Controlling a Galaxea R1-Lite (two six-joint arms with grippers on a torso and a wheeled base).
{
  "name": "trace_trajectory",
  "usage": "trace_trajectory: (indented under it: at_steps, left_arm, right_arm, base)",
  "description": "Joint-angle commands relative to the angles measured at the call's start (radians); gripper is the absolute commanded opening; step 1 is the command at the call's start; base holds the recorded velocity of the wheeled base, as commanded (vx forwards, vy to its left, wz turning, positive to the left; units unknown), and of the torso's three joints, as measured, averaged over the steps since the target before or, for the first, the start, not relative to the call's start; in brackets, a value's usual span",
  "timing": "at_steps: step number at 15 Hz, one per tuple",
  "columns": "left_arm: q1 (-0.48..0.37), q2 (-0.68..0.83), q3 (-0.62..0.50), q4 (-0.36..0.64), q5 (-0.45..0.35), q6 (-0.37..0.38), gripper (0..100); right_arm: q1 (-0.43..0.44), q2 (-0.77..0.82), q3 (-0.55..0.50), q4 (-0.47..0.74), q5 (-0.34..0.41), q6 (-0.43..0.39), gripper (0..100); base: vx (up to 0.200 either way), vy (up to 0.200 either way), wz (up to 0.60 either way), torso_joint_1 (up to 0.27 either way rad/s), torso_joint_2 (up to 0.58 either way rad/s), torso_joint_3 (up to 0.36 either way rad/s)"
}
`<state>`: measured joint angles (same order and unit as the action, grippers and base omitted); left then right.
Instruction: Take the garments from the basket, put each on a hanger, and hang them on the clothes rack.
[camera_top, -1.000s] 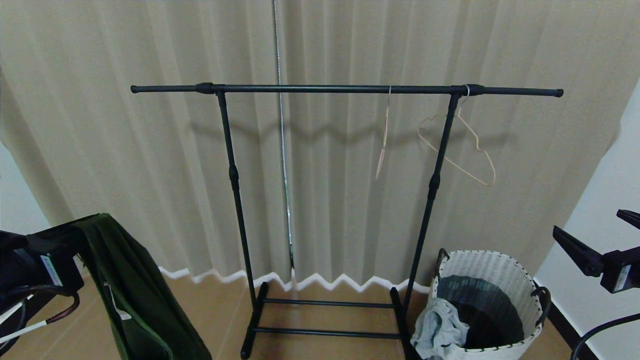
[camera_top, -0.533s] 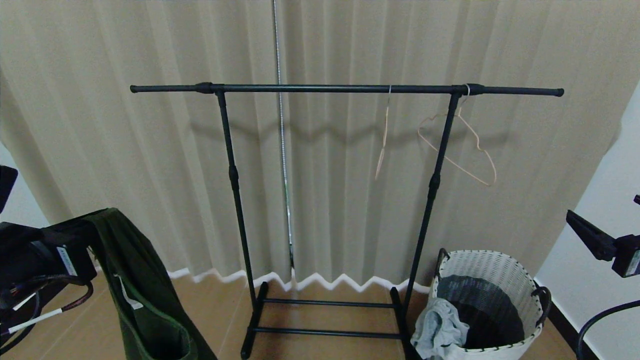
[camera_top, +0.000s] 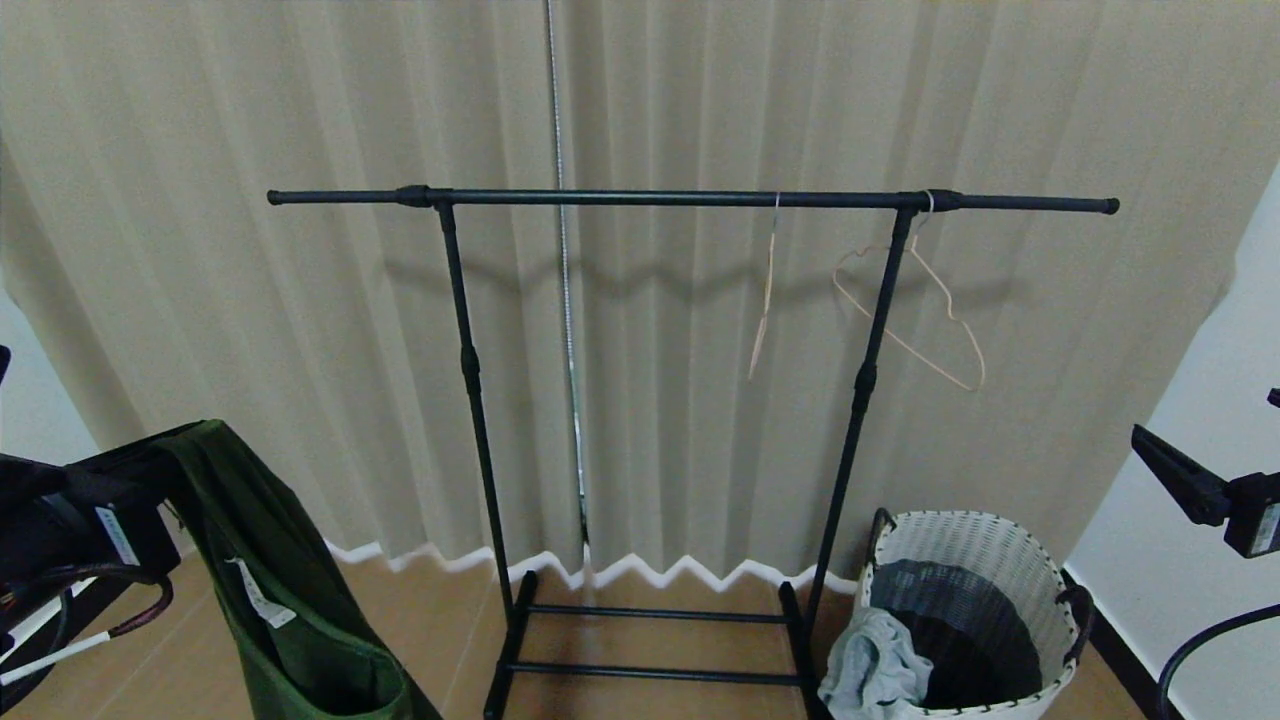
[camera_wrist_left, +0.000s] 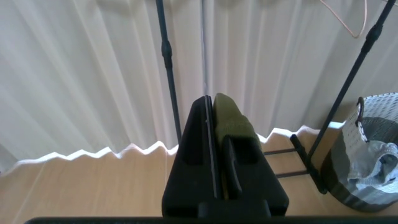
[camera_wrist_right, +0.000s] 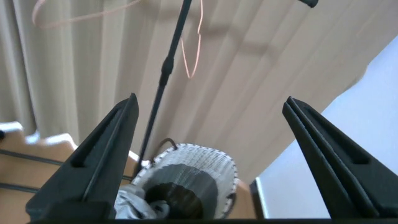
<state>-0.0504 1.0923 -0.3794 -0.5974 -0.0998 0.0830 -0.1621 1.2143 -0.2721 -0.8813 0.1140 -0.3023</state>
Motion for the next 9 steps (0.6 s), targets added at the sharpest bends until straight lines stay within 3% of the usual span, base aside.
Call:
trace_trajectory:
  at_steps: [1,3,9]
  left_arm:
    - [0.000,-0.011,0.000,0.001,0.000,0.001,0]
    - [0.000,-0.011,0.002,0.002,0.000,0.009,0]
    - [-0.002,-0.011,0.010,0.002,0.000,0.011,0]
  right_arm:
    - [0.000,0.004,0.002,0.001,-0.001,-0.008,100]
    - [0.001,0.004,0.004,0.001,-0.001,-0.014,100]
    - [0.001,0.001,0.010,0.001,-0.001,-0.014,100]
  base:
    - [0.000,0.000,0.00,0.000,0.00,0.000]
    - [0.000,0.000,0.00,0.000,0.00,0.000]
    - [0.000,-0.200,0.00,0.007,0.00,0.002]
